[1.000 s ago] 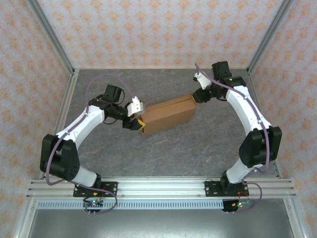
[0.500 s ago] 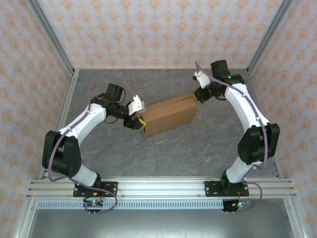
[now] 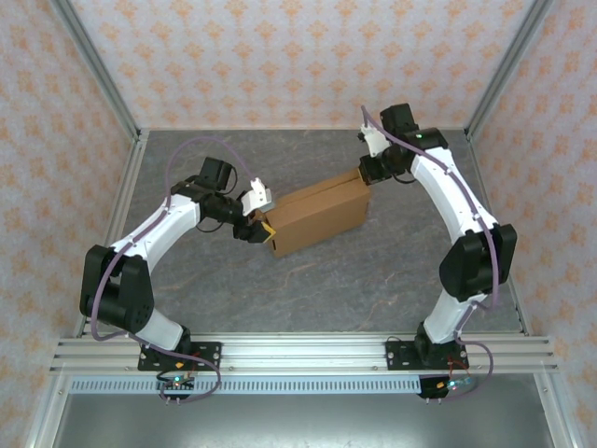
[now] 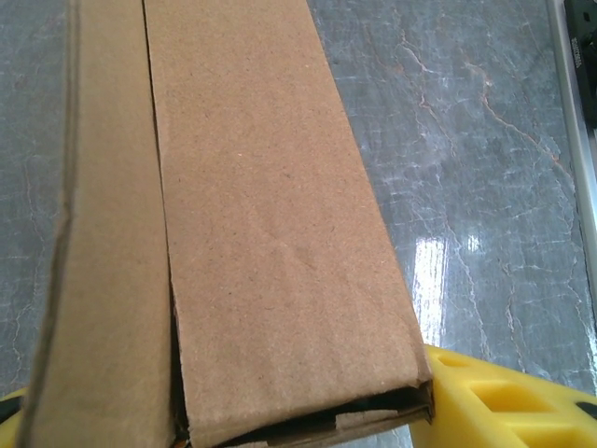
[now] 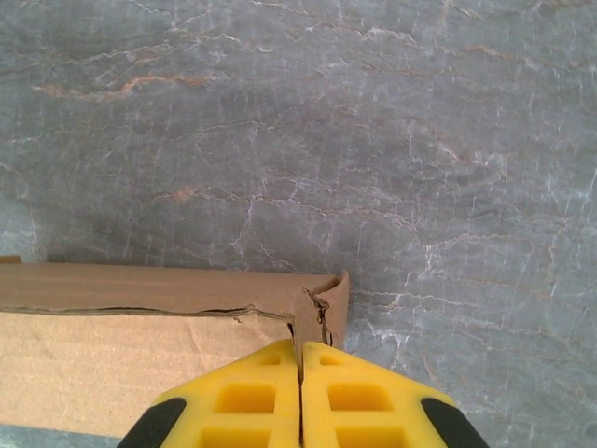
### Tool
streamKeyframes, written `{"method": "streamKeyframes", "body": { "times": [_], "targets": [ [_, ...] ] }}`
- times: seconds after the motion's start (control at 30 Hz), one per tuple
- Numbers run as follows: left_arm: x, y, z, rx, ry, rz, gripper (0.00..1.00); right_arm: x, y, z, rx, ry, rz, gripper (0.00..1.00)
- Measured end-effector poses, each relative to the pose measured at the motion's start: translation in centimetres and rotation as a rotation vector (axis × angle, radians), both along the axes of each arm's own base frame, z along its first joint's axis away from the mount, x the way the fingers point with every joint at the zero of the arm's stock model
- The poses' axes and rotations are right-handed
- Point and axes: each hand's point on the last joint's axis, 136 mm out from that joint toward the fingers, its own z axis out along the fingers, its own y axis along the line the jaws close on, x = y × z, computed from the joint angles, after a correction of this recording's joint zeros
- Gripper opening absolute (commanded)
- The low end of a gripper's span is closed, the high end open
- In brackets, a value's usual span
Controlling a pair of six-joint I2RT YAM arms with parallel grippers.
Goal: Fold the paper box
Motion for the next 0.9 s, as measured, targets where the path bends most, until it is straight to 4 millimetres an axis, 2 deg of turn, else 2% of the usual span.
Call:
{"method": "streamKeyframes", "body": {
  "times": [0.37,0.9],
  "targets": [
    [0.05,-0.34,-0.08,0.009,-0.001,0.005,0.58,-0.03,-0.43,-0.76,0.047,0.057,-0.161,0.05],
    [0.27,-0.31,-0.15,0.026,0.005,0.026,0.57,-0.02,-0.36,-0.91,0.125,0.017,-0.253,0.04]
  ]
}}
